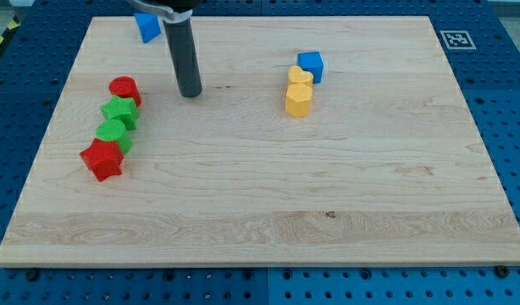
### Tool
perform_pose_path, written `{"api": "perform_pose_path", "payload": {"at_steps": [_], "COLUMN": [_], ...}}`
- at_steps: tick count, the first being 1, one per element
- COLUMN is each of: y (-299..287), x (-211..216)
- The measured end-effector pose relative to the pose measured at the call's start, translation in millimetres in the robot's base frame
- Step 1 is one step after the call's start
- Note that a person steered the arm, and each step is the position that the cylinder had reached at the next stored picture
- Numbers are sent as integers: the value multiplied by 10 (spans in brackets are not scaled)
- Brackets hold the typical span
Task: Point at the red star
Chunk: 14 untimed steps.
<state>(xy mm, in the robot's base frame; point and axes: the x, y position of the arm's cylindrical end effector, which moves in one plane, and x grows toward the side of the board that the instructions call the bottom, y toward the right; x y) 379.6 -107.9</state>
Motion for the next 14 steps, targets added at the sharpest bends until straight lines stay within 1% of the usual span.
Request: {"api": "perform_pose_path", "payload": {"at_steps": [4, 5, 6, 8, 9, 10, 11, 12, 13, 14], "y": [0, 0, 0, 0, 0, 0, 0, 0, -138, -438], "x": [33, 132, 323, 339, 466, 747, 780, 1009, 1354, 1433]}}
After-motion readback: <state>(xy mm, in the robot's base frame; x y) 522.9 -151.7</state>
